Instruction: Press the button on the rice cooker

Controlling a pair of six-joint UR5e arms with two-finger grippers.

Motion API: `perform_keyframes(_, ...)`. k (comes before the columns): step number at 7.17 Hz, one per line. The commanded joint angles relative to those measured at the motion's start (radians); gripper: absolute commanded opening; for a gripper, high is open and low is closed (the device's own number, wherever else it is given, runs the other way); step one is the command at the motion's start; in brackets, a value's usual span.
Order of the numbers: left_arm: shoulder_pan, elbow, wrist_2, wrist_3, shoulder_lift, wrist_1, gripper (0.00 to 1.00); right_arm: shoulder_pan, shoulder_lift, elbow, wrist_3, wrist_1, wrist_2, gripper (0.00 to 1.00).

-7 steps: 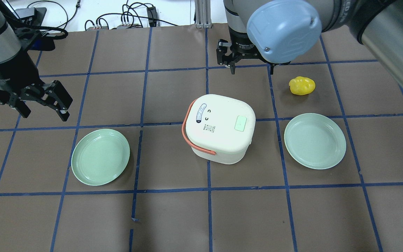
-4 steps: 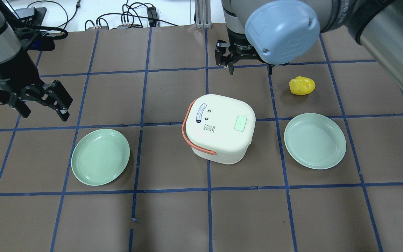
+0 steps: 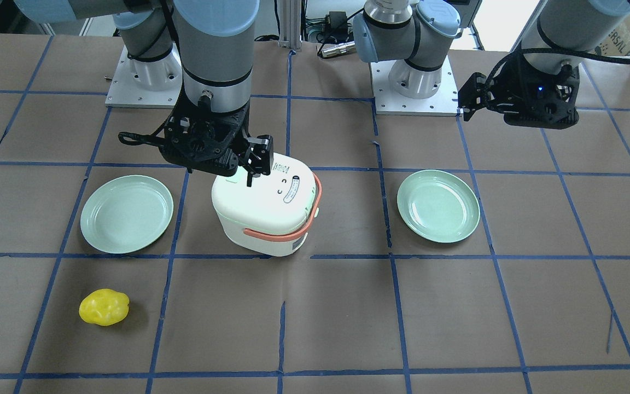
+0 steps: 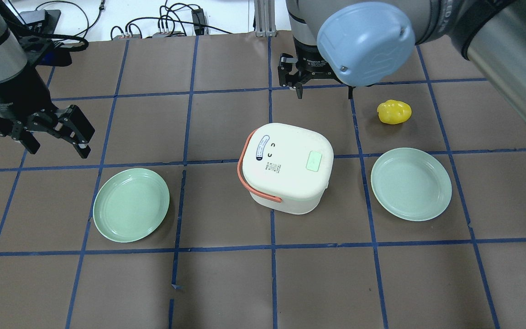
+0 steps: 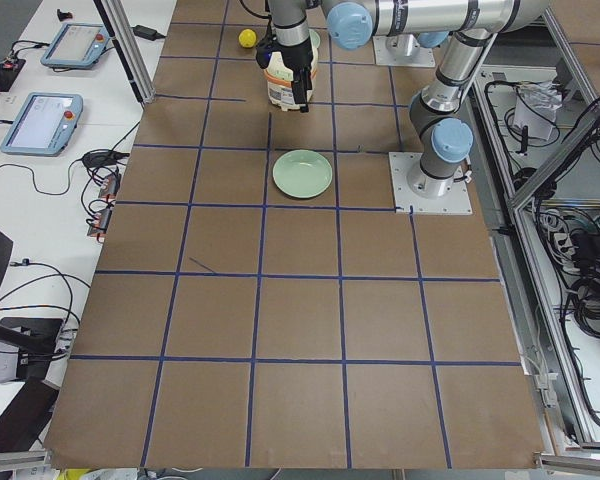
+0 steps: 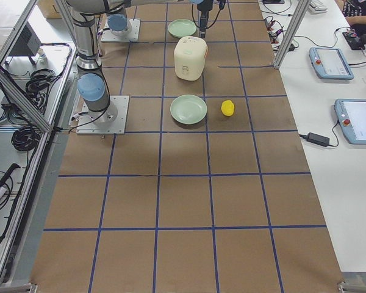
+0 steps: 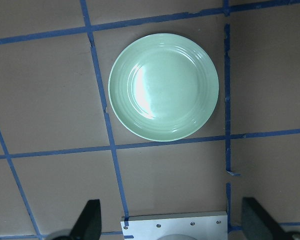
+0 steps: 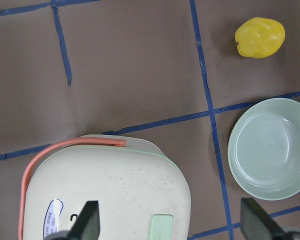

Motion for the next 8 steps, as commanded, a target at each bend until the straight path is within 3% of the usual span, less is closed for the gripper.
perform_keyframes(1, 0.000, 0.000, 0.000, 0.000, 0.000, 0.000, 1.00, 0.007, 0.004, 0.001, 0.004, -0.009, 0.017, 0.98)
perform_keyframes(2, 0.000, 0.000, 0.000, 0.000, 0.000, 0.000, 1.00, 0.026, 0.007, 0.015, 0.010, -0.011, 0.065, 0.90)
perform_keyframes(3, 0.000, 0.000, 0.000, 0.000, 0.000, 0.000, 1.00, 0.033, 0.007, 0.044, 0.007, -0.014, 0.070, 0.77)
perform_keyframes(4, 0.000, 0.000, 0.000, 0.000, 0.000, 0.000, 1.00, 0.035, -0.004, 0.091, -0.005, -0.017, 0.081, 0.44)
perform_keyframes(5, 0.000, 0.000, 0.000, 0.000, 0.000, 0.000, 1.00, 0.035, -0.028, 0.133, -0.030, -0.017, 0.110, 0.27)
perform_keyframes(8, 0.000, 0.000, 0.000, 0.000, 0.000, 0.000, 1.00, 0.011, -0.100, 0.248, -0.136, -0.075, 0.110, 0.22)
